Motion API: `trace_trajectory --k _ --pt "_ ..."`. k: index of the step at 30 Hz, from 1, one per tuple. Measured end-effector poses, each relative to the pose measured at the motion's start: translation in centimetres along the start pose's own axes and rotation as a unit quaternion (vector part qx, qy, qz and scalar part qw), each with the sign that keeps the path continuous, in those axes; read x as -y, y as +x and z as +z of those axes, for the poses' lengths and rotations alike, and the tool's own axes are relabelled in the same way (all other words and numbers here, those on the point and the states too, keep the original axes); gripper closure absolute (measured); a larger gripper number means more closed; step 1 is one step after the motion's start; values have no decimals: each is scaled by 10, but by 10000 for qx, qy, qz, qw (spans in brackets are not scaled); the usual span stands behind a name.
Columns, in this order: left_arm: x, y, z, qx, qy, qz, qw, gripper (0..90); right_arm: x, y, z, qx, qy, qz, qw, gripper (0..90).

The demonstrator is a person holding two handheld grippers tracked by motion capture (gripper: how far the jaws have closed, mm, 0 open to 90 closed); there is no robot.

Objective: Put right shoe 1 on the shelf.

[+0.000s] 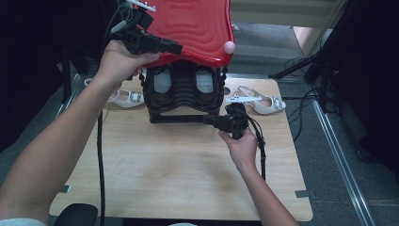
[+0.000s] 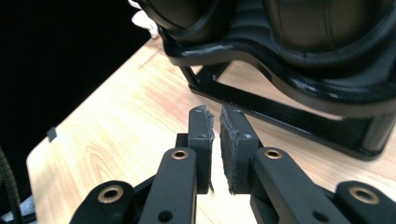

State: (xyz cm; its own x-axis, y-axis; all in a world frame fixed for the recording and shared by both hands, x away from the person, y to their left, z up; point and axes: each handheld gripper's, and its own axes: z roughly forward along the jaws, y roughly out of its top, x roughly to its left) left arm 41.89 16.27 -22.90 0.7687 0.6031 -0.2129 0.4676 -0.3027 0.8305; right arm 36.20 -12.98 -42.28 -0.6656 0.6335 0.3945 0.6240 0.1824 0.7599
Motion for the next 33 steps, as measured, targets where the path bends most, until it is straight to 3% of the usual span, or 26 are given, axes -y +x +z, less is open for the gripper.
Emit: trace_trajectory --k 6,10,12,16,18,23,26,30,33 --pt "22 -12 -3 213 31 62 9997 602 11 -5 -2 -7 -44 147 9999 735" --pt "38 -16 -2 315 58 55 9995 574 15 -4 -6 154 -137 217 9996 665" --pt "45 -15 -1 351 97 53 9993 561 18 -4 -7 117 -120 279 9995 665" --pt "57 -13 2 400 157 4 9991 525 23 -4 -10 123 -215 148 9996 669" --pt "63 -12 3 405 215 -22 9989 513 26 -3 -12 116 -226 91 9996 708" --pt "82 -14 4 435 293 -11 9986 513 33 -4 -15 -102 -106 275 9995 781" --pt "93 -12 3 427 296 -13 9986 512 38 -5 -18 -113 -104 182 9997 799" --pt "107 -9 0 408 296 -93 9987 513 44 -6 -21 -109 -141 234 9996 781" --pt "119 -5 -1 392 270 -139 9988 513 49 -11 -24 -304 -182 332 9988 746"
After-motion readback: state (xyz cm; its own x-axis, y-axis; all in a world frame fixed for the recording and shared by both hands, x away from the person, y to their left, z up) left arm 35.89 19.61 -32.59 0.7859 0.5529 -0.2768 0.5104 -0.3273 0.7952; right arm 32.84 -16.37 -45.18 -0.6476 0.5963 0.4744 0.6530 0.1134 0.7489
